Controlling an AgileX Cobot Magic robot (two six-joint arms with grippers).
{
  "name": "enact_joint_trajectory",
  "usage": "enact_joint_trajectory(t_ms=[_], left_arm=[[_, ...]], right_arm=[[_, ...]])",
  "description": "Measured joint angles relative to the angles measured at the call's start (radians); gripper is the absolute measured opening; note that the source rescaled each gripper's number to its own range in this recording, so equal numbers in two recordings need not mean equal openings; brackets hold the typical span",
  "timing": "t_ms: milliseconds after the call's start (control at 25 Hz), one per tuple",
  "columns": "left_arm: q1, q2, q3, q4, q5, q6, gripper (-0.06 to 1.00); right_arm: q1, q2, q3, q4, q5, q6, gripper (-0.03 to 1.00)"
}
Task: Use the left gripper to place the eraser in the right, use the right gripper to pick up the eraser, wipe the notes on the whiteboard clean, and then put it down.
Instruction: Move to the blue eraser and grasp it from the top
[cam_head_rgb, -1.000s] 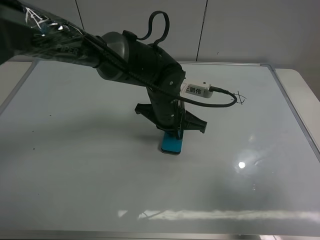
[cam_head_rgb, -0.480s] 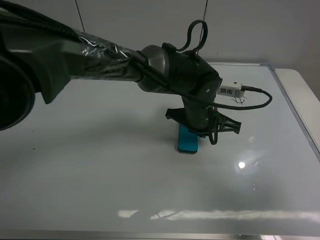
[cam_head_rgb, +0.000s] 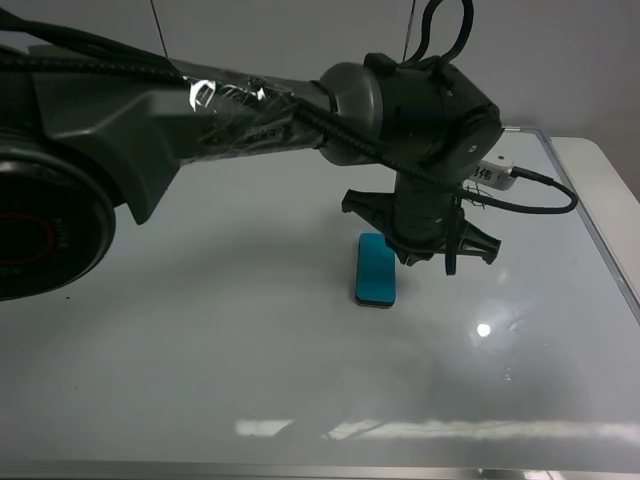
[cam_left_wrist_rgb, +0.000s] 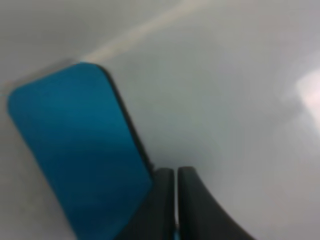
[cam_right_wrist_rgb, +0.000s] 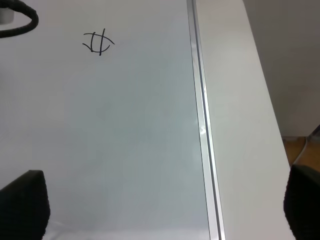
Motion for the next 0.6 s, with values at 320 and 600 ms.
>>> enact_joint_trajectory(t_ms=[320,600], left_arm=[[0.000,-0.039,-0.036,0.061,0.070,0.022,0.36],[0.000,-0.054,-0.037,0.100,0.120,0.031,0.98]], right_arm=[[0.000,0.000,0.000,0.000,0.000,0.000,0.86],[0.000,0.000,0.000,0.000,0.000,0.000,0.86]])
